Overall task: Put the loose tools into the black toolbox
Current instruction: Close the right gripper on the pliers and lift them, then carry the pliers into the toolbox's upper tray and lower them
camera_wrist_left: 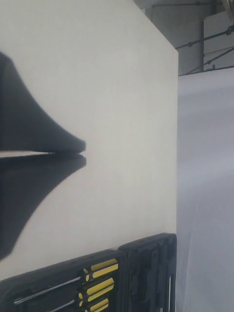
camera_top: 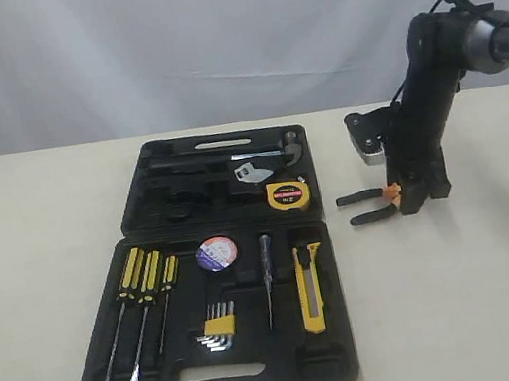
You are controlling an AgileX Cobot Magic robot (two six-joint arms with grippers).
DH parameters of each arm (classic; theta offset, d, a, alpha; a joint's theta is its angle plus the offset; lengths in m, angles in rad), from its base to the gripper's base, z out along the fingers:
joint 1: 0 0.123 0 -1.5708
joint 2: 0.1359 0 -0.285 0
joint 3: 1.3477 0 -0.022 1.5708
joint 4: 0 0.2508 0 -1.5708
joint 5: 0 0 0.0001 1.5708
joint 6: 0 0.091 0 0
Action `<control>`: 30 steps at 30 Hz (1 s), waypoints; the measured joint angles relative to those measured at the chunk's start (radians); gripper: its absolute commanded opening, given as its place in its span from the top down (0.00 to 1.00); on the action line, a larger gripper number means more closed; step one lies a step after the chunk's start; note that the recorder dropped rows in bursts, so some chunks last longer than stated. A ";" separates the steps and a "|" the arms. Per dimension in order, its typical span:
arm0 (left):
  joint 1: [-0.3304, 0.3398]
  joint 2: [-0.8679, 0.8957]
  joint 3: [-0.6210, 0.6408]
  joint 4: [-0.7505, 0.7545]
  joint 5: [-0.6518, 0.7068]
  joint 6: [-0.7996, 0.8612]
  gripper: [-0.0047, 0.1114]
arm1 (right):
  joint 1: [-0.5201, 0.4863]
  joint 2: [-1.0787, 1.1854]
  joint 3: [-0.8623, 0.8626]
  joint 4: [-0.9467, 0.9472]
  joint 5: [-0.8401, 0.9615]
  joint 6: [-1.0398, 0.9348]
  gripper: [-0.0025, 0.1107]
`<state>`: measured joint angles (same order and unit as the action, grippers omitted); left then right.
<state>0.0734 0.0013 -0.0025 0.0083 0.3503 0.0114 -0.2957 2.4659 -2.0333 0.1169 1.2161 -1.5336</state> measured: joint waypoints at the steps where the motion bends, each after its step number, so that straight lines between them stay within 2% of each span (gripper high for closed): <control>1: 0.000 0.000 0.000 0.000 0.000 0.000 0.96 | 0.000 -0.005 0.000 -0.009 0.000 0.018 0.98; 10: 0.000 0.000 0.000 0.000 0.000 0.000 0.96 | 0.005 -0.143 0.000 -0.048 0.000 0.206 0.98; 15: 0.000 0.000 0.000 0.000 0.000 0.000 0.96 | 0.050 -0.211 0.000 -0.062 0.001 0.359 0.98; 23: 0.000 0.000 0.000 0.000 0.000 0.000 0.96 | 0.211 -0.235 -0.022 -0.062 0.002 0.544 0.98; 30: 0.000 0.000 0.000 0.000 0.000 0.000 0.96 | 0.361 -0.235 -0.044 -0.062 -0.019 0.627 0.98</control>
<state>0.0734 0.0013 -0.0025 0.0083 0.3503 0.0114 0.0657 2.2313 -2.0770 0.0554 1.1967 -0.9064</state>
